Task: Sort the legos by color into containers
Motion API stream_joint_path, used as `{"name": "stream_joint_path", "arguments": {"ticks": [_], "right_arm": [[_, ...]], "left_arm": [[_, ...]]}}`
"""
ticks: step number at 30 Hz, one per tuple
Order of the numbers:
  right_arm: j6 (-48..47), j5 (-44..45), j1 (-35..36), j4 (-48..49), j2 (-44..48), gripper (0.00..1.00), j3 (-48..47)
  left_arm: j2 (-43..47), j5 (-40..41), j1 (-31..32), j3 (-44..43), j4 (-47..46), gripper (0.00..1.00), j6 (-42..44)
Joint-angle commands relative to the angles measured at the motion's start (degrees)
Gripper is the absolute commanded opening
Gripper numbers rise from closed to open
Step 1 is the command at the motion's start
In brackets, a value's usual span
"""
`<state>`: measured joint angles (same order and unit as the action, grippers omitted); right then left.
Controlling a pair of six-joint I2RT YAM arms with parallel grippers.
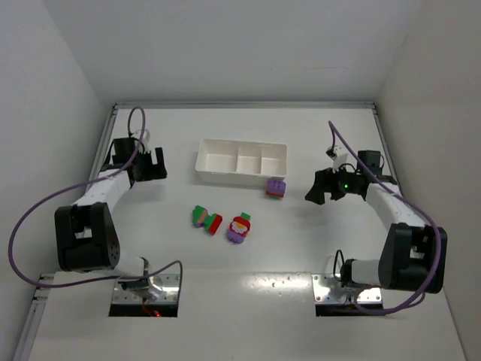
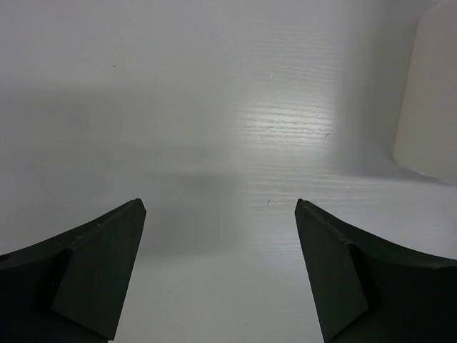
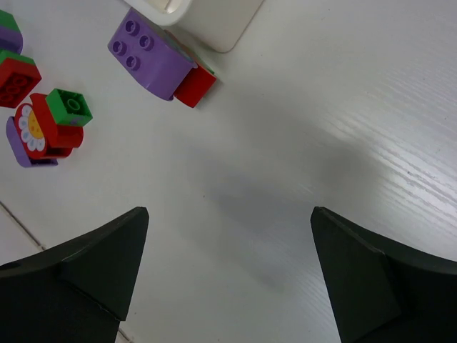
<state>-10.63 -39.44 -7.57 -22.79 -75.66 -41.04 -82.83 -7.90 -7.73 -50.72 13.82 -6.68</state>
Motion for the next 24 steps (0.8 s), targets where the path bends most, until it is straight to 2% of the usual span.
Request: {"name": "stream_joint_path", "arguments": {"ticks": [1, 9, 11, 14, 16, 17, 20, 21, 24], "right_arm": [[-0.27, -0.99, 0.19, 1.78, -0.02, 0.97, -0.01], [-2.45, -5.29, 2.29, 2.49, 1.66, 0.97, 2.54], [-6.84, -7.65, 3.52, -0.93, -0.97, 0.97, 0.09], [-17.38, -9.95, 6.16, -12.43, -9.22, 0.97, -5.09], [-22.47, -11.62, 7.48, -18.68, -12.4, 0.93, -8.09], [-22.5, -11.62, 7.49, -19.31, -13.28, 0.93, -8.09], [-21.2, -11.62, 8.1, -16.69, -11.71, 0.93, -7.22], [-20.05, -10.84, 8.62, -14.07, -9.79, 0.93, -5.82], [-16.53, -9.52, 8.63, -10.89, -7.06, 0.93, -3.88]], "left_arm": [[0.56, -2.29, -0.89, 1.32, -2.22, 0.93, 0.17], [4.42, -11.7, -0.89, 1.85, -1.61, 0.93, 4.82], [4.43, -11.7, -0.18, 1.33, -1.09, 0.93, 5.61], [4.43, -11.7, 1.05, 0.8, -0.56, 0.93, 6.33], [4.43, -14.06, 1.75, 0.27, 0.32, 0.91, 9.39], [4.43, -17.55, 2.79, -0.6, 1.89, 0.89, 10.79], [4.43, -20.56, 9.11, -2.02, 5.76, 0.87, 16.59], [4.43, -21.1, 13.48, -3.32, 6.99, 0.81, 20.18], [4.43, -21.1, 20.89, -5.08, 10.51, 0.71, 24.85]]}}
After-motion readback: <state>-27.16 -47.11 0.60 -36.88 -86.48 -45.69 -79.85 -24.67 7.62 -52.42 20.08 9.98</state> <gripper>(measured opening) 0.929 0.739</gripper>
